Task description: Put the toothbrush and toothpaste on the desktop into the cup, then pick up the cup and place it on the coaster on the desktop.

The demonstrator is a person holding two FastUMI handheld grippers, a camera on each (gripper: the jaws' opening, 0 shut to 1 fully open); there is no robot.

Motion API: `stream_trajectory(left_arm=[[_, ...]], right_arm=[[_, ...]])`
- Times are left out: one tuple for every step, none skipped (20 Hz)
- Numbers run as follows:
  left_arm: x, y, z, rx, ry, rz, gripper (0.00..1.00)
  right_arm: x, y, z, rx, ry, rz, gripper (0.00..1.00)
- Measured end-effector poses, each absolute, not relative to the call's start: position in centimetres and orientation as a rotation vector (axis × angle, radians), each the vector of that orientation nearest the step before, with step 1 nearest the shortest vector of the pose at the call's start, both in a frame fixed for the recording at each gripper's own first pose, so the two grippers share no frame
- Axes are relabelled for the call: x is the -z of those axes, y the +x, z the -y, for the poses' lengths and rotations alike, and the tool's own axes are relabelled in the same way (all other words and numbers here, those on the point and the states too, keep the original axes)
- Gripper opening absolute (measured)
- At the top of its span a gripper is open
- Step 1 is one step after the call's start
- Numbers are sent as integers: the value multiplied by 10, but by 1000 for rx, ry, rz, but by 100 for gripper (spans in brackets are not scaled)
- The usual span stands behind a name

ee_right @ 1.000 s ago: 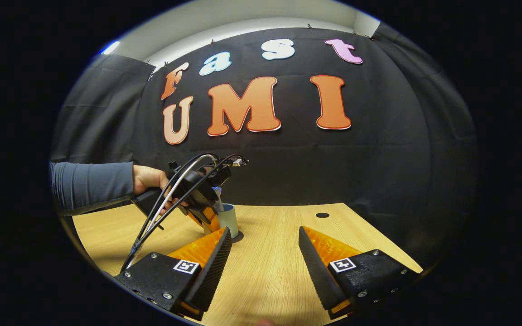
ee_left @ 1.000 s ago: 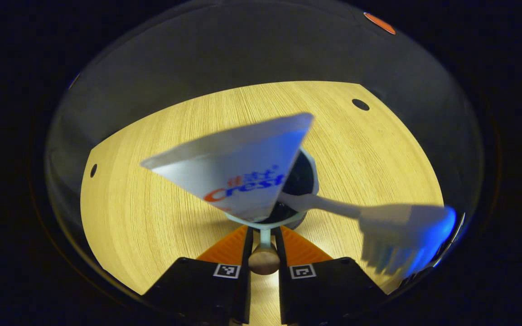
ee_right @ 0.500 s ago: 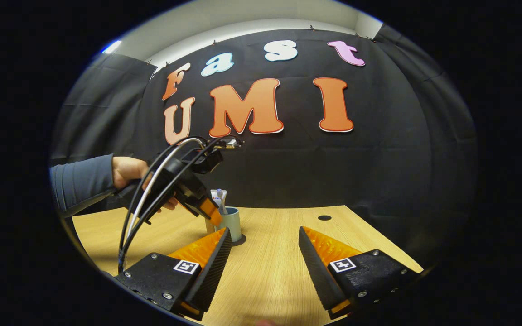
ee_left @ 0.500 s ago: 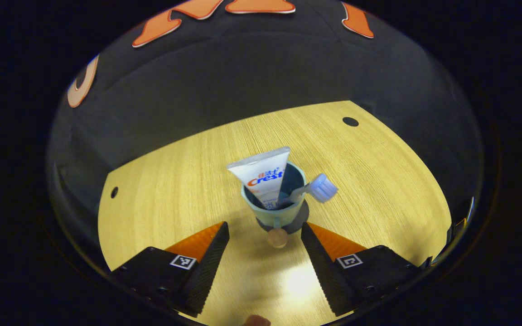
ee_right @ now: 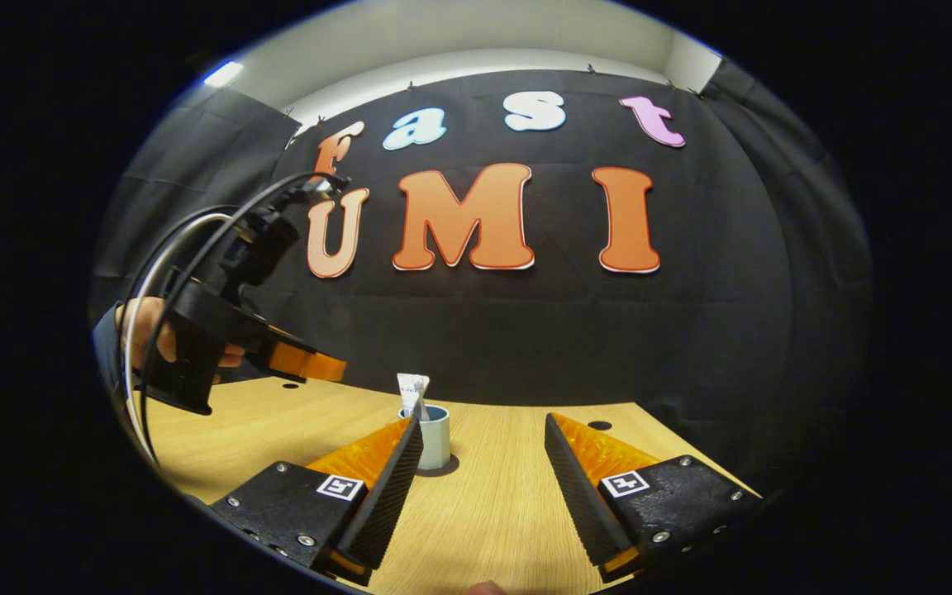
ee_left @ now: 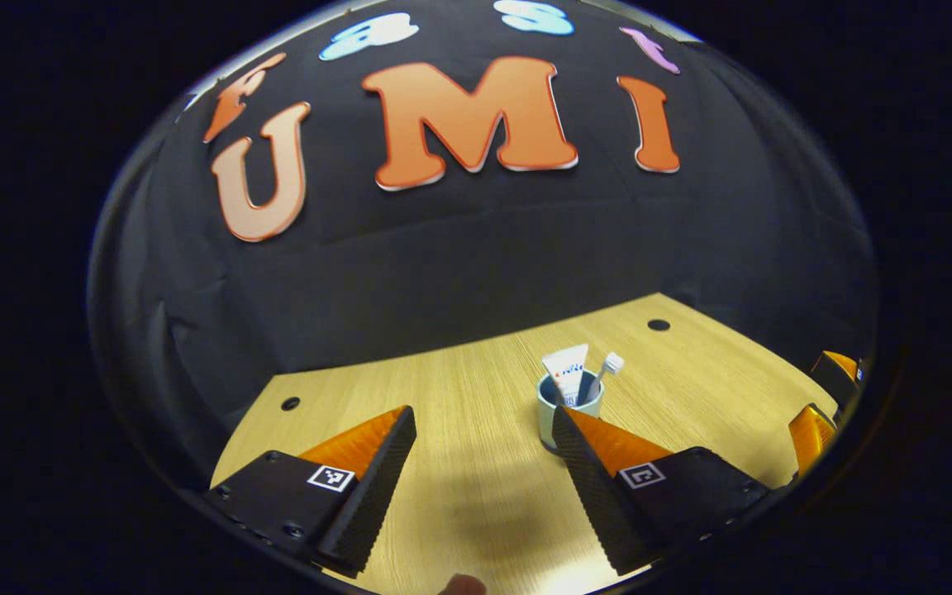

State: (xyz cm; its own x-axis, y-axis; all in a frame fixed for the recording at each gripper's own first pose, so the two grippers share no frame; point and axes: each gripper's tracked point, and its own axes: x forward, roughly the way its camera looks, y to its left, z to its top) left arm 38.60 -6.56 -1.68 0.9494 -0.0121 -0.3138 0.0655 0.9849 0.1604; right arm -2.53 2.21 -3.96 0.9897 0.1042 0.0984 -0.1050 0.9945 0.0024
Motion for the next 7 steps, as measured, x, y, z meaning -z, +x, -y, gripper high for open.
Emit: stream_trajectory(left_arm=[[15,387,66,26,172,-262,100],[13,388,67,23,174,-208,100],[6,387,66,16,170,-144,100],[0,388,66,10,159,-77,100],[-5,387,65,-6,137,-15,100],[-11,384,64,-18,111,41,99],[-15,381,64,-26,88,82,99]], right_arm=[[34,-25,-26,-108,7,112,89],[29,-25,-31,-113,9,127,89],[25,-25,-35,-119,10,138,89],[21,-25,-40,-125,6,150,89],[18,-26,-44,-131,-1,158,89],[15,-28,-48,-136,-9,164,89],[13,-28,-51,-138,-15,172,89]])
